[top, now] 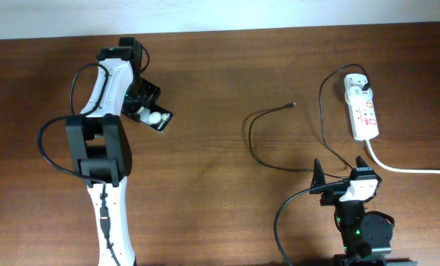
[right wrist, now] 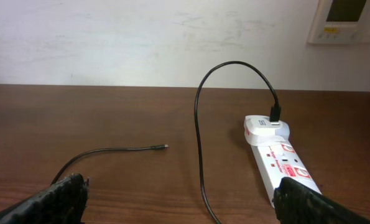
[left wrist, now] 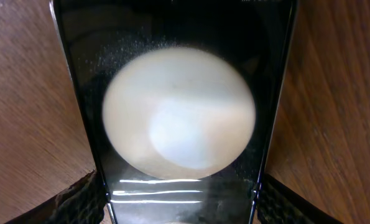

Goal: Plug charger to phone and switch on socket
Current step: 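Lift the phone with the left gripper and raise it upright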

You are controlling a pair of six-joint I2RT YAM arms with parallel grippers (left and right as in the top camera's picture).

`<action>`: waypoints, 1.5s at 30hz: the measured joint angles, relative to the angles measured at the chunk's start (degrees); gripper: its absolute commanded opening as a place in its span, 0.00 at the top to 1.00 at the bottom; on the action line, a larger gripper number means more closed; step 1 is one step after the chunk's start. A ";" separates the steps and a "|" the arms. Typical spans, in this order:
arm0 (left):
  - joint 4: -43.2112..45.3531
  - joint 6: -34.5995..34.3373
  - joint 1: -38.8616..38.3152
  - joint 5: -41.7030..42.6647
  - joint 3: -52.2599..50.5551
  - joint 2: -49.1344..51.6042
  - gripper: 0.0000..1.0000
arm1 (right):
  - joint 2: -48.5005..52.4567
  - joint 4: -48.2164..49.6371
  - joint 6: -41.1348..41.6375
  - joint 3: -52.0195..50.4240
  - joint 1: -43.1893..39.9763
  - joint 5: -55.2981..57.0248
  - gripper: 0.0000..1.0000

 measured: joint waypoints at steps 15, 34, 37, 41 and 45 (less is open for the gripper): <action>-20.98 8.02 0.02 0.44 24.81 0.87 0.41 | 0.00 0.00 0.04 0.00 0.00 0.00 0.01; -26.03 17.38 0.02 3.41 30.97 -0.09 0.40 | 0.00 0.00 0.04 0.00 0.00 0.00 0.01; -26.03 18.91 0.02 4.35 30.97 -3.43 0.41 | 0.00 0.00 0.02 0.00 0.00 0.00 0.01; -26.05 21.03 0.00 6.64 30.97 -11.17 0.41 | 0.00 0.00 0.04 0.00 0.00 0.00 0.01; -26.10 22.84 0.00 8.94 31.02 -18.43 0.41 | 0.00 0.00 0.02 0.00 0.00 0.00 0.01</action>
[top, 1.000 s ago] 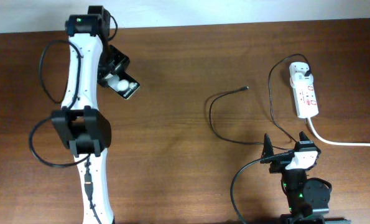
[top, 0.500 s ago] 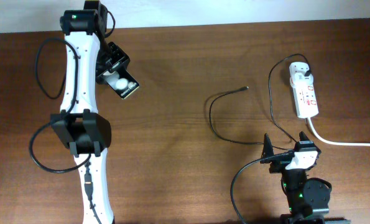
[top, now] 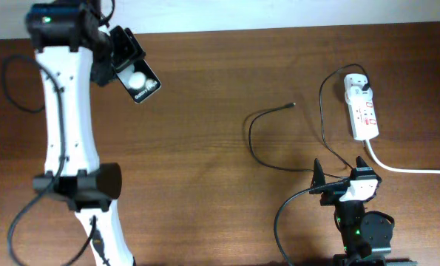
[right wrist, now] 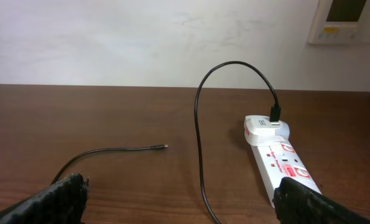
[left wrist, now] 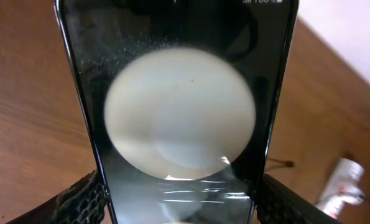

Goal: Plug charger to phone and switch on socket
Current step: 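Lift the phone with the left gripper and raise it upright, then swing the held phone toward the table center with the left gripper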

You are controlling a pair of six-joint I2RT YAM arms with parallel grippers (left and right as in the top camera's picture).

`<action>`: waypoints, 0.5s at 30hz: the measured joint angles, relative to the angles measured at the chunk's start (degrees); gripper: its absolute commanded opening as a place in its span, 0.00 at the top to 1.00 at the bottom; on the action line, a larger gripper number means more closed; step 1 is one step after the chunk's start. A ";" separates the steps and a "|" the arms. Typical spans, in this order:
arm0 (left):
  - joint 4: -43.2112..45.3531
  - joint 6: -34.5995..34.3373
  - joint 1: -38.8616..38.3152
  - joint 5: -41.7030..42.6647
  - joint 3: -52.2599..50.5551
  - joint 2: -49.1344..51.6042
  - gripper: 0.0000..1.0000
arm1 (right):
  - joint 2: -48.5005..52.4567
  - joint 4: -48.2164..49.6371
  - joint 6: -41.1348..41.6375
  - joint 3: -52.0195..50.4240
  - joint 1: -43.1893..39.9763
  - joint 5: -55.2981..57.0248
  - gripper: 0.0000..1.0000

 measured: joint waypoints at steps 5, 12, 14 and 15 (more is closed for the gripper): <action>-0.13 1.49 -1.14 1.03 0.00 -9.53 0.41 | 0.00 0.00 0.02 0.00 0.00 0.00 0.01; -0.22 2.14 -3.93 1.60 -1.95 -25.62 0.43 | 0.00 0.00 0.04 0.00 0.00 0.02 0.01; 0.26 2.29 -4.98 1.73 -9.07 -35.17 0.44 | 0.00 0.02 0.02 0.00 0.00 0.02 0.01; 0.17 2.27 -5.05 1.84 -13.18 -38.38 0.44 | 0.00 0.02 0.02 0.00 0.00 0.00 0.01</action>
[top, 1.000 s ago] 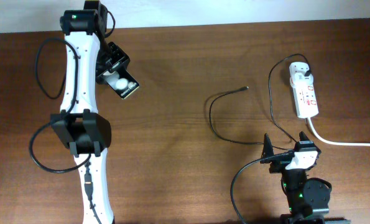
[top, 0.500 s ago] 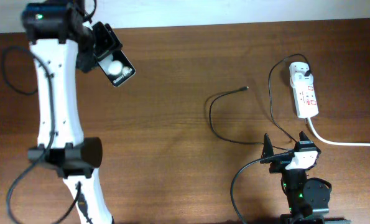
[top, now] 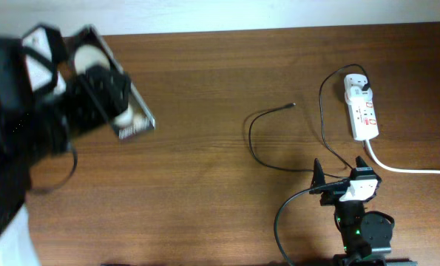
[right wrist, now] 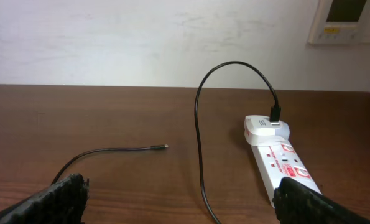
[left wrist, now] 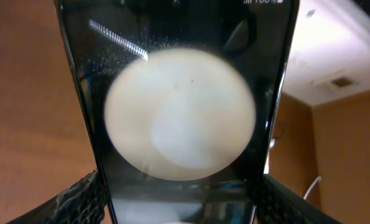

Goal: Plug charger to phone and switch on socket
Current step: 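Swing the held phone toward the table center with the left gripper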

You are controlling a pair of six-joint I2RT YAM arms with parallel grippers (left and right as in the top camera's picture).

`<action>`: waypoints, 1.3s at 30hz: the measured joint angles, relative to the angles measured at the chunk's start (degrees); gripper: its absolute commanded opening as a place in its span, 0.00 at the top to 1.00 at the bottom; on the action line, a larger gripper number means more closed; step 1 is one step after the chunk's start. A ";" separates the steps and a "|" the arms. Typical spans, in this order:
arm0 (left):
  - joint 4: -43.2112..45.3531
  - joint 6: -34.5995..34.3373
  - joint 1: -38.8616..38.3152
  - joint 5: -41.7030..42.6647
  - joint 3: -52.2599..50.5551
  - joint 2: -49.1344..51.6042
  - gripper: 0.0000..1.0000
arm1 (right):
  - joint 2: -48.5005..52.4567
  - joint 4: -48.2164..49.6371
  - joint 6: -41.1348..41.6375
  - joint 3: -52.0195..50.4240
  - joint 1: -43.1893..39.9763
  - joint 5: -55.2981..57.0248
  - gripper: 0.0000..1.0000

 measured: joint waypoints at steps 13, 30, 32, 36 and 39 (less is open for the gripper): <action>15.26 -6.67 -0.11 0.35 -58.05 -26.01 0.45 | 0.00 -0.02 -0.02 0.00 0.00 0.00 0.01; 41.88 -9.73 -0.20 31.01 -75.73 12.85 0.46 | -0.07 -0.02 0.02 0.00 0.00 0.00 0.01; 43.56 -9.73 -0.17 35.60 -75.78 14.38 0.47 | -0.07 -0.04 0.02 0.00 0.00 0.00 0.01; 44.28 -9.75 -0.02 47.39 -75.80 14.64 0.48 | -0.07 -0.02 0.02 0.00 0.00 0.00 0.01; 44.35 -9.73 -0.02 53.29 -75.80 14.64 0.47 | -0.07 -0.02 0.00 0.00 0.00 0.00 0.01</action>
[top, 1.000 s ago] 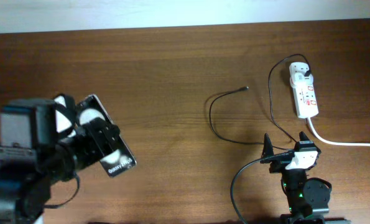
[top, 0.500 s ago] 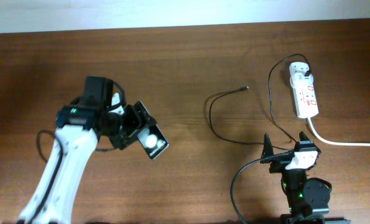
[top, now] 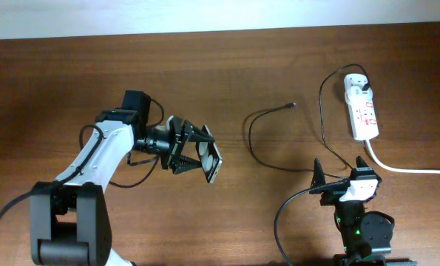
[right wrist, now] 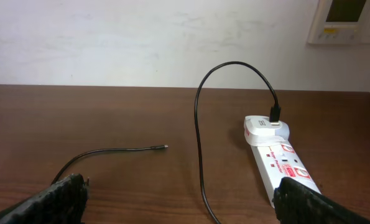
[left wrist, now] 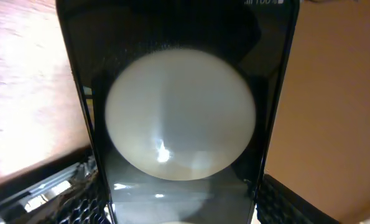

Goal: Plug charger to phone and switch on socket
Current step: 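Swing the held phone toward the table center with the left gripper, then move the right gripper to the phone and grasp it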

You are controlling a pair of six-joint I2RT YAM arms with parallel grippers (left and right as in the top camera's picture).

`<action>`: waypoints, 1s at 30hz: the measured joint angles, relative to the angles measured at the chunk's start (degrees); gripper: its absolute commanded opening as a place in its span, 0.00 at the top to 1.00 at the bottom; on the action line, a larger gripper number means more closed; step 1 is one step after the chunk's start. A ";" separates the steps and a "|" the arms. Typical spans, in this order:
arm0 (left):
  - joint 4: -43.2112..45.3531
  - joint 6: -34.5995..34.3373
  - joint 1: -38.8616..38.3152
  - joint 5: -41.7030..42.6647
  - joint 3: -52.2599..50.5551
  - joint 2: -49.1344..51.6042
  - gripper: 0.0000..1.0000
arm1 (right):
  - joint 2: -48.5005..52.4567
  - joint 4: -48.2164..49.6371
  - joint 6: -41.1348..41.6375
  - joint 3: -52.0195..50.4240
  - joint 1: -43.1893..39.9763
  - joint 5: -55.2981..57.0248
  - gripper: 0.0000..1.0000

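My left gripper (top: 194,153) is shut on a black phone (top: 211,162) with a round white disc on its face (left wrist: 180,115), held near the table's middle with its far end pointing right. The black charger cable (top: 258,140) loops across the table, its free plug tip (top: 292,105) lying bare to the right of the phone, also visible as a thin tip (right wrist: 164,147). A white socket strip (top: 361,108) lies at the right with the charger adapter (right wrist: 267,127) plugged in. My right gripper (top: 339,174) rests open near the front edge.
A white mains lead (top: 408,168) runs from the socket strip off the right edge. The charger cable arcs up above the adapter (right wrist: 234,65). A white wall stands behind the table's far edge (right wrist: 110,85).
My left arm has come down from high above the far left and now holds the phone low near the table's middle, closer to the cable tip. The right arm has not moved.
My left gripper was shut on the phone where it lay at the far left of the table. Then it held the phone raised near the back edge, then high up close to the camera. Now the phone is held near the middle. Cable, socket strip and right gripper stayed put.
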 measured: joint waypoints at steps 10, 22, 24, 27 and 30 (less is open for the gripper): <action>0.48 0.00 0.00 5.68 0.02 0.00 0.47 | 0.00 0.00 0.00 0.00 0.00 0.00 0.01; 0.68 -0.02 0.04 5.84 0.00 0.00 0.48 | 0.00 0.00 0.28 0.00 0.00 -0.04 0.01; 0.68 0.00 0.04 5.84 0.00 0.00 0.49 | 0.00 0.13 6.03 0.00 0.00 -1.97 0.01; 0.68 0.42 0.04 5.88 0.02 0.00 0.49 | 0.00 1.20 25.66 0.00 0.00 -10.93 0.01; 0.68 0.44 0.04 5.86 0.00 0.00 0.49 | 0.00 1.77 38.36 0.00 0.00 -22.97 0.01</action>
